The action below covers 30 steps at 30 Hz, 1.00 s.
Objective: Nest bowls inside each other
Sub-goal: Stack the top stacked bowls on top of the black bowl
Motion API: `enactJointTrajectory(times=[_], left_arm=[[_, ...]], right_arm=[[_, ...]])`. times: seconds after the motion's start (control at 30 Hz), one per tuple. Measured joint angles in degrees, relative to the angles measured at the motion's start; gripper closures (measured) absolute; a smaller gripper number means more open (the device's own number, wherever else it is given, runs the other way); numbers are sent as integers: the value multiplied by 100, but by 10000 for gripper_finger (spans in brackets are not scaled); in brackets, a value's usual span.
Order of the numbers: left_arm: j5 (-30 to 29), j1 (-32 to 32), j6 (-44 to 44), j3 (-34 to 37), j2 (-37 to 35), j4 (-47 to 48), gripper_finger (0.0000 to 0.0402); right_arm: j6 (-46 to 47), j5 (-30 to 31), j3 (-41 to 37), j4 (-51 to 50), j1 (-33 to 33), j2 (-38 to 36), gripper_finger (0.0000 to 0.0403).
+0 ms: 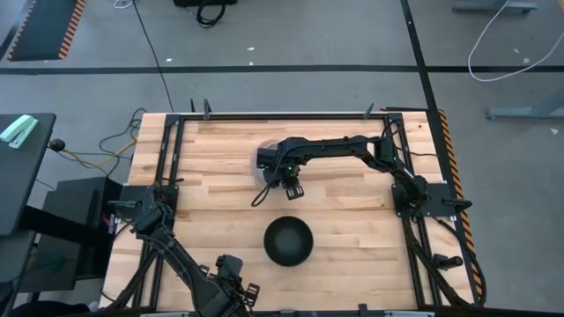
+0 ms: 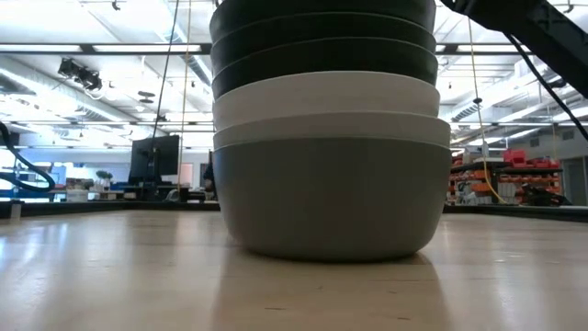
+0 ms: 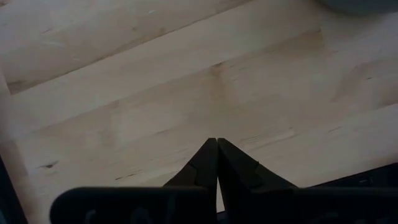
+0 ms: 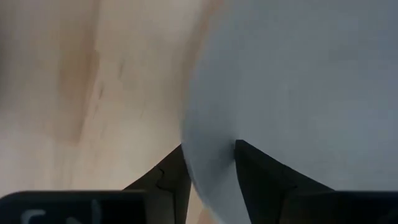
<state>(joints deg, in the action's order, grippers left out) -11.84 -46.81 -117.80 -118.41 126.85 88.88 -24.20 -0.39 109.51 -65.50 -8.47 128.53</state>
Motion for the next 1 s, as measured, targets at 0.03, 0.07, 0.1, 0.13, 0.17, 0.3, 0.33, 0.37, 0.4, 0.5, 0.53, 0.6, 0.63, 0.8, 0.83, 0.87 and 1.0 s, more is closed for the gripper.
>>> enactJointTrajectory(times=[0.03, 0.07, 0.1, 0.13, 0.17, 0.3, 0.33, 0.37, 0.4, 0.5, 0.53, 0.6, 0.63, 0.8, 0.83, 0.87, 1.0], left_arm=[[1, 0, 0, 0, 0, 0, 382], [2, 0, 0, 0, 0, 0, 380], [4, 0, 0, 0, 0, -2, 378], [4, 2, 2, 0, 0, 0, 378], [4, 2, 2, 0, 0, -1, 378], [4, 2, 2, 0, 0, 3, 387], [4, 2, 4, 0, 0, 0, 389], [4, 2, 4, 0, 0, 0, 391], [4, 2, 4, 0, 0, 2, 392], [4, 2, 2, 0, 0, 0, 393], [4, 2, 2, 0, 0, 2, 392], [4, 2, 4, 0, 0, 3, 385], [4, 2, 4, 0, 0, 3, 381], [4, 2, 4, 0, 0, 62, 369], [2, 2, 4, 0, 0, 77, 369], [0, 2, 6, 0, 0, 99, 370], [-96, 2, 37, 0, 0, 112, 382]], right_arm=[[10, 18, -51, 24, -20, 0, 276], [33, 31, -110, 62, -40, -2, 276], [73, 84, -165, 102, -63, -7, 276], [127, 102, -197, 128, -80, -9, 276], [187, 101, -205, 146, -88, -10, 276], [324, 126, -202, 211, -89, -10, 277], [354, 130, -172, 199, -90, -4, 279], [394, 145, -147, 203, -88, -2, 282], [411, 146, -129, 221, -81, -2, 287], [427, 195, -114, 256, -72, -2, 308], [471, 209, -108, 263, -72, -3, 317], [576, 273, -98, 275, -72, -22, 339], [608, 321, -98, 279, -72, -41, 350], [623, 399, -99, 247, -58, -167, 387], [634, 391, -108, 240, -50, -207, 387], [634, 402, -113, 240, -45, -231, 387], [652, 373, -129, 101, 4, -384, 387]])
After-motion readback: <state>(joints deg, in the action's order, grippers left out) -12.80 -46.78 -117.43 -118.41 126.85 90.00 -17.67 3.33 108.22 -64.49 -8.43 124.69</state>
